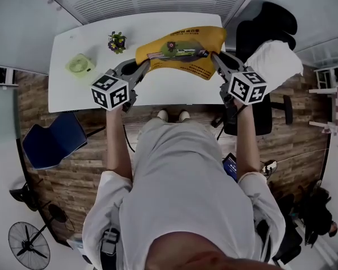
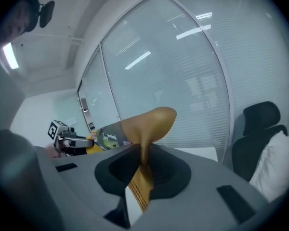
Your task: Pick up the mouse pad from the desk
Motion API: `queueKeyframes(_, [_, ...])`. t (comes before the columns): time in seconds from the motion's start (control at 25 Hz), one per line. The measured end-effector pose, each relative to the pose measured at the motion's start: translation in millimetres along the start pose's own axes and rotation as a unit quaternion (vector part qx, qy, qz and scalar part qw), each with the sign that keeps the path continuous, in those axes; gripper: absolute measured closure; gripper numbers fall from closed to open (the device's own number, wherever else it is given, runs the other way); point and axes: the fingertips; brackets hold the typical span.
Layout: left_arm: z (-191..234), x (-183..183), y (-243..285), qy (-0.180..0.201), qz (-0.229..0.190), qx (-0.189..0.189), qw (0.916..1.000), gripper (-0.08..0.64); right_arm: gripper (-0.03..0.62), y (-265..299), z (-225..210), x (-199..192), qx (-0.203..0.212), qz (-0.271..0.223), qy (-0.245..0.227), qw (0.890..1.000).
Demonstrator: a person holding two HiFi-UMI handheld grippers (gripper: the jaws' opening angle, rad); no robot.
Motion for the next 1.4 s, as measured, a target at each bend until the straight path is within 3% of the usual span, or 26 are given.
queueKeyframes(0.12, [-10, 20, -1, 0.022, -0.055, 0.031, 0.9977, 0.554, 0.535, -6, -2, 13, -0.049, -0.022, -0.029, 0.998])
queueKeyframes(0.28, [-22, 44, -1, 0.01, -0.1, 0.038, 0.9942, 0.554, 0.537, -13, -6, 35, -0.099, -0.045, -0.073, 0.991])
queueKeyframes(0.88, [-40, 105, -17, 0.079, -0.213, 0.122, 0.9661, 0.554, 0.549, -24, 4, 94, -0.17, -0.136, -0.144, 0.965])
queueKeyframes(1.0, [-40, 111, -17, 0.083, -0.222, 0.13, 0.9627, 0.554, 0.549, -22, 3, 98, -0.175, -0.14, -0.147, 0.963])
queueKeyframes(1.4, [-40, 112, -16, 0.087, -0.213, 0.132, 0.9641, 0.554, 0.549, -23, 1, 101, -0.182, -0.148, -0.144, 0.961])
Point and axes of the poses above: the fingertips, and each gripper's own axes: y forward along the fingers, z to its left, x out of its top, and after that the axes turned 14 degrees about -y, right-handed
